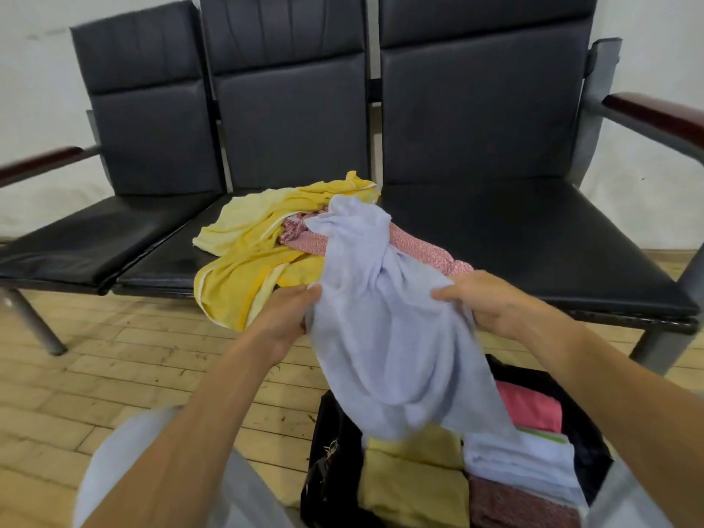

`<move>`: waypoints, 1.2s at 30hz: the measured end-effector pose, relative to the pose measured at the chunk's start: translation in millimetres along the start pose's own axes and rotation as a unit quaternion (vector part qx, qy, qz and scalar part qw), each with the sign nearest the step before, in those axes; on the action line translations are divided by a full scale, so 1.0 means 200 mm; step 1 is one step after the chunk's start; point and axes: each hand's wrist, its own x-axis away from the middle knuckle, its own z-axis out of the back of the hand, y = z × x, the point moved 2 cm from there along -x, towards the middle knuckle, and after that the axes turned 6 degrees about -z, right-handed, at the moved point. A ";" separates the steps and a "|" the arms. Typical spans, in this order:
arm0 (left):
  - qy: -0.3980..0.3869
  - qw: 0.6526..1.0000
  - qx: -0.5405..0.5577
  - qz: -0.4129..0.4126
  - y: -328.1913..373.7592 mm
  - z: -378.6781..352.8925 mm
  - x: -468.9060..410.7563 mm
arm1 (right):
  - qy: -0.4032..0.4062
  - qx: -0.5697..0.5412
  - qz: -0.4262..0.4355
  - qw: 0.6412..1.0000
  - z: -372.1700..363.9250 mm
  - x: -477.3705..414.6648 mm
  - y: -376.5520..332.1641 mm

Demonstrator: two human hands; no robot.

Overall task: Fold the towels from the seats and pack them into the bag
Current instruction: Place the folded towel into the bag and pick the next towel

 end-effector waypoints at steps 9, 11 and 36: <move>0.056 0.990 0.062 -0.115 0.20 0.01 0.04 | -0.004 -0.222 0.140 0.965 0.16 0.19 -0.21; 0.070 0.986 0.065 -0.135 0.24 0.02 0.05 | 0.012 -0.240 0.172 0.955 0.22 0.25 -0.23; 0.117 0.930 -0.095 -0.335 0.47 -0.10 0.13 | 0.291 -0.243 0.264 0.887 0.66 0.61 -0.18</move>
